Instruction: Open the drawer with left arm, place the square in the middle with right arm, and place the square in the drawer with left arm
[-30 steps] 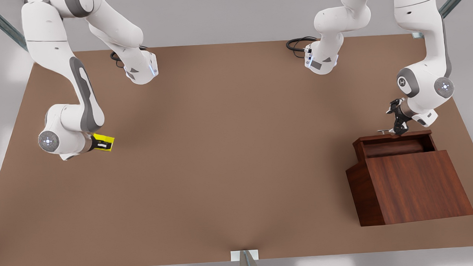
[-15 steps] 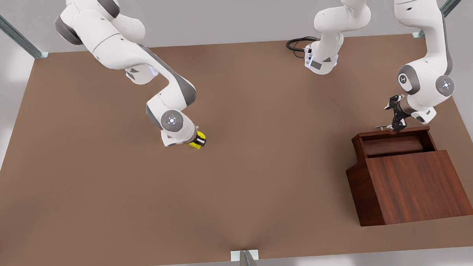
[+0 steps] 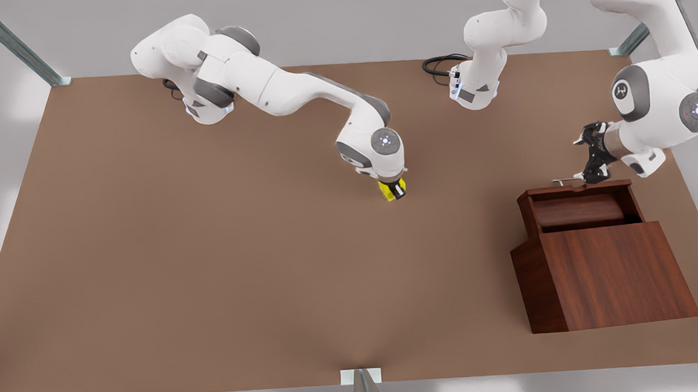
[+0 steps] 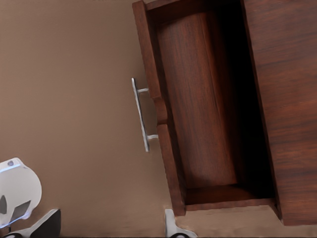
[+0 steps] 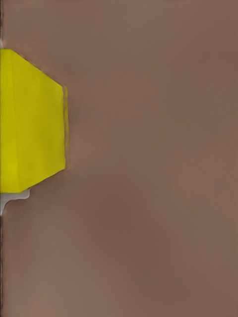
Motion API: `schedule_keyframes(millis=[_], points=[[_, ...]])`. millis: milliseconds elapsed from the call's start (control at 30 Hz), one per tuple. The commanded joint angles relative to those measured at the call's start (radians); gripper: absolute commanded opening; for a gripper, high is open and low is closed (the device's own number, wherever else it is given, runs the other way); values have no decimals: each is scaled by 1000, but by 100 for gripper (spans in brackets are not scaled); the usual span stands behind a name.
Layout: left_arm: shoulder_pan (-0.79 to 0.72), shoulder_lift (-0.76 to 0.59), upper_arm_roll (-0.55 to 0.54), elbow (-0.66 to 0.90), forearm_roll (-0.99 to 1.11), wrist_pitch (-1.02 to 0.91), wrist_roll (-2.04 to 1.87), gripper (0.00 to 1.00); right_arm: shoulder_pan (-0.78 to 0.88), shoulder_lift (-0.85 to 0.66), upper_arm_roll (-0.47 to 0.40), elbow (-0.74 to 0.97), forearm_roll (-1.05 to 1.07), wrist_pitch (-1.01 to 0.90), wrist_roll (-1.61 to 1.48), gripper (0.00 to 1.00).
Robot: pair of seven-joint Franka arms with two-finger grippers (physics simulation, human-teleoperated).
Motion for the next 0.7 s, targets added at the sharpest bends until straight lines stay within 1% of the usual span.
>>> schedule_keyframes(millis=[0, 33, 67, 133, 167, 200, 233, 267, 300, 333, 467, 533, 567, 633, 667], points=[[-22, 8, -23, 39, -11, -21, 54, 100, 13, 16, -14, 21, 3, -2, -1, 51], [-22, 42, -64, 174, -9, -76, 371, 100, 30, 23, -40, 39, 7, -3, 0, 48], [-23, 74, -91, 240, -8, -79, 539, 100, 30, 30, -41, 38, 6, -2, 0, 49], [-29, 118, -160, 291, 28, -81, 832, 100, 47, 51, -58, 39, 1, -2, -7, 51], [-31, 125, -170, 299, 28, -81, 978, 100, 50, 63, -58, 38, 0, 0, -15, 54], [-31, 125, -170, 302, 28, -93, 1144, 100, 71, 68, -61, 38, -7, 9, -15, 59], [-31, 126, -169, 306, 31, -113, 1334, 100, 75, 74, -69, 35, -16, 15, -9, 98], [-37, 145, -178, 306, 28, -102, 1360, 100, 84, 77, -80, 33, -46, 21, -36, 100], [-42, 194, -239, 352, 50, -102, 1345, 100, 84, 77, -78, 32, -45, 15, -96, 100], [-46, 214, -269, 366, 92, -111, 1336, 100, 85, 76, -77, 30, -43, 15, -127, 100], [-46, 218, -269, 368, 90, -111, 1337, 100, 98, 73, -74, 30, -45, 16, -132, 100], [-46, 220, -270, 368, 87, -108, 1336, 100, 93, 43, -69, 35, -42, 4, -135, 100], [-46, 237, -270, 381, 86, -110, 1334, 100, 67, -13, -72, 30, -45, -10, -139, 100], [-49, 243, -276, 389, 80, -101, 1331, 100, -50, -193, -68, -48, -39, -209, -323, 100], [-81, 260, -295, 389, 80, -96, 1301, 100, -174, -346, -67, -197, -39, -227, -481, 100]])
